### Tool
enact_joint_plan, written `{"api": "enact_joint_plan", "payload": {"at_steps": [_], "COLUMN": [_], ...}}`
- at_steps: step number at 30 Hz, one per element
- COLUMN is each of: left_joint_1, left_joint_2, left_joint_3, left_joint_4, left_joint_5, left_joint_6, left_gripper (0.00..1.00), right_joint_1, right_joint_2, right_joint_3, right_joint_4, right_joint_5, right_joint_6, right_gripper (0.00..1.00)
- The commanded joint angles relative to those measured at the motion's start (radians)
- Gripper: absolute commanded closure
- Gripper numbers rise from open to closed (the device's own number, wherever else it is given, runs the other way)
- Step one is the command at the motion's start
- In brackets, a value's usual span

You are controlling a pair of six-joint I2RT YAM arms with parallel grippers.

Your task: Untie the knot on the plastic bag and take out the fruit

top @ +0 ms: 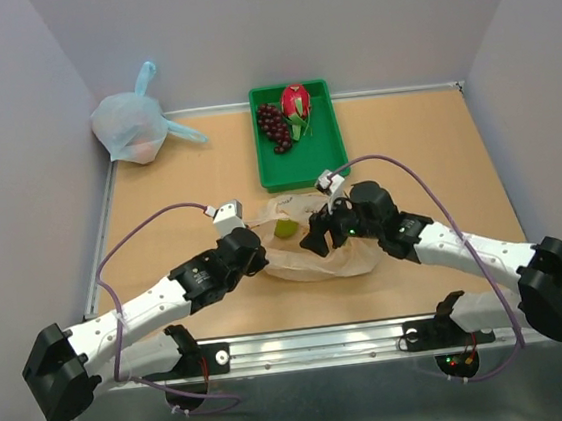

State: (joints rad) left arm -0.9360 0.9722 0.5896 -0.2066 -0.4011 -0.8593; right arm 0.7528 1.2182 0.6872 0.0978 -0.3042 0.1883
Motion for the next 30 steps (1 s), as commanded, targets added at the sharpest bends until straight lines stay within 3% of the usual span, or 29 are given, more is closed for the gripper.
{"api": "enact_joint_plan", "payload": {"at_steps": [1,6,12,23,30], "left_joint_1": [-0.004,-0.004,-0.004,-0.004,-0.006], "left_joint_2": [-0.001,0.006,0.02,0.031,0.016], "left_joint_3": [0.047,0.035,0.05,0.076,0.075], "left_joint_4": [-0.017,-0.019,-0.016,-0.017,-0.019], "left_joint_5": [-0.028,-0.021,-0.019,-0.001,0.01], "left_joint_6": [-0.011,-0.023,-0.018,-0.01,-0.012], "left_gripper": [0.91,0.91,0.91,0.91,0.91], "right_joint_1": [0.019,0.019,0.019,0.037,0.049], "right_joint_2": [-0.026,-0.176,-0.266,-0.057,0.081], "right_joint_3": [0.025,0.049,0.123,0.098,0.08], "right_joint_4": [0.089,0.037,-0.088,-0.136,0.021], "right_joint_5": [0.107,0.257,0.159,-0.11,0.042], "right_joint_6": [-0.009,-0.029,-0.053,-0.072,-0.069], "right_gripper": [0.23,0.18,0.16,0.18,0.18]}}
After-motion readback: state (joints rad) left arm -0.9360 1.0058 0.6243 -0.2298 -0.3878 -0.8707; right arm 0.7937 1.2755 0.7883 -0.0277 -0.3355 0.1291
